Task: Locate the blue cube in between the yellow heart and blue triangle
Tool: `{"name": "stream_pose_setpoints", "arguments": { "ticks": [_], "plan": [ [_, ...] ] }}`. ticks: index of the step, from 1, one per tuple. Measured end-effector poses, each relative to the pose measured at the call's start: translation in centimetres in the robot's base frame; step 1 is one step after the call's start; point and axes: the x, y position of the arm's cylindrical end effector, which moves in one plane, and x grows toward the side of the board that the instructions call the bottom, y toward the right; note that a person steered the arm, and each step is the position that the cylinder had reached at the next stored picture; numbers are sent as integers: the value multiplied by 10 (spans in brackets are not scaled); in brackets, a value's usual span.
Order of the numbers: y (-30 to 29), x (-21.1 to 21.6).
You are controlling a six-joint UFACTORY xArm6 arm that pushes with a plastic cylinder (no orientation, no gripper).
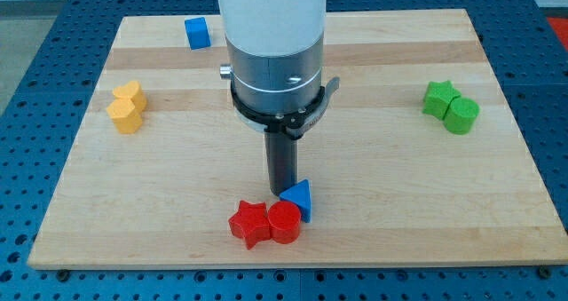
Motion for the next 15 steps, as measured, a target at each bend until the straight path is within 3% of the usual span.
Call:
{"name": "stream_pose_setpoints", "arguments": {
  "ticks": [2, 4, 5, 6, 8, 10, 11, 12, 14, 15],
  "plan": [
    [35, -55],
    [-3, -271],
    [-43, -341],
    [-55, -344],
    [-170, -339],
    [-144, -290],
    [-154, -328],
    [-154, -324],
    [-134, -190],
    [-132, -176]
  ]
}}
